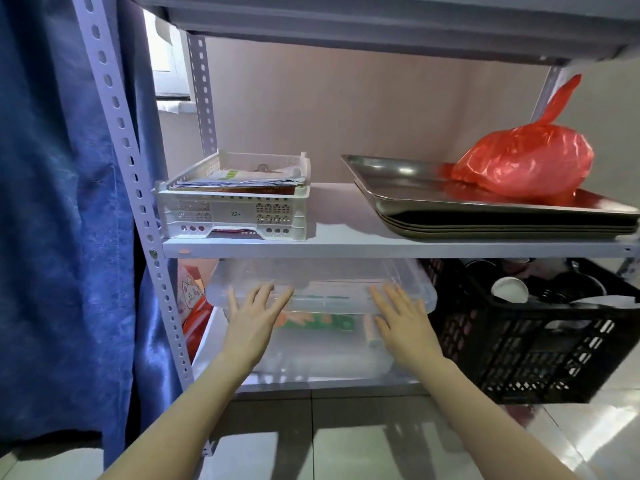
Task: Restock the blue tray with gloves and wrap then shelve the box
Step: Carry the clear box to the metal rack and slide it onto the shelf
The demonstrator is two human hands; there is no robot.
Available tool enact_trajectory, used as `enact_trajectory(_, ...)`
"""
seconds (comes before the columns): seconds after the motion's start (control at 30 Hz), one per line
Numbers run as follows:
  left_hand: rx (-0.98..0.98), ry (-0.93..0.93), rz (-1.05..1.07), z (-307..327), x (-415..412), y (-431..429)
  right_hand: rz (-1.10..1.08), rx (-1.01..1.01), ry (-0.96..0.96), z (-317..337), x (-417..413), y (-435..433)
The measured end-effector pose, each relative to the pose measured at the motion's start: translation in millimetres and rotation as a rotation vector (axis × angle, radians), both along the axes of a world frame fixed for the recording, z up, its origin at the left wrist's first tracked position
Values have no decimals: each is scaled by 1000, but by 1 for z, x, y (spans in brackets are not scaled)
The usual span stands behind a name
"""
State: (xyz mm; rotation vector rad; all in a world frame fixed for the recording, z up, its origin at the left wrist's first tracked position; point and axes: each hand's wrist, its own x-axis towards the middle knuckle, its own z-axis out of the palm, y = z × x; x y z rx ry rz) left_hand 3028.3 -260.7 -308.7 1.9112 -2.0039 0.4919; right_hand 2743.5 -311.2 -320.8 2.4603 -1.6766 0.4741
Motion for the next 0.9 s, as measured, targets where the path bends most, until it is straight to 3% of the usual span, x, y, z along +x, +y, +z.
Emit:
enact_trajectory(0.1, 48, 102, 83, -1, -12, -18, -5, -3, 34, 7, 1, -22)
enact_trajectory(0.47, -15, 32, 145, -27, -38, -60, -87, 43, 78, 10, -9, -66)
enact_trajectory(0.9, 398, 48, 111, 14, -47, -39, 8, 215, 46, 15, -19, -22)
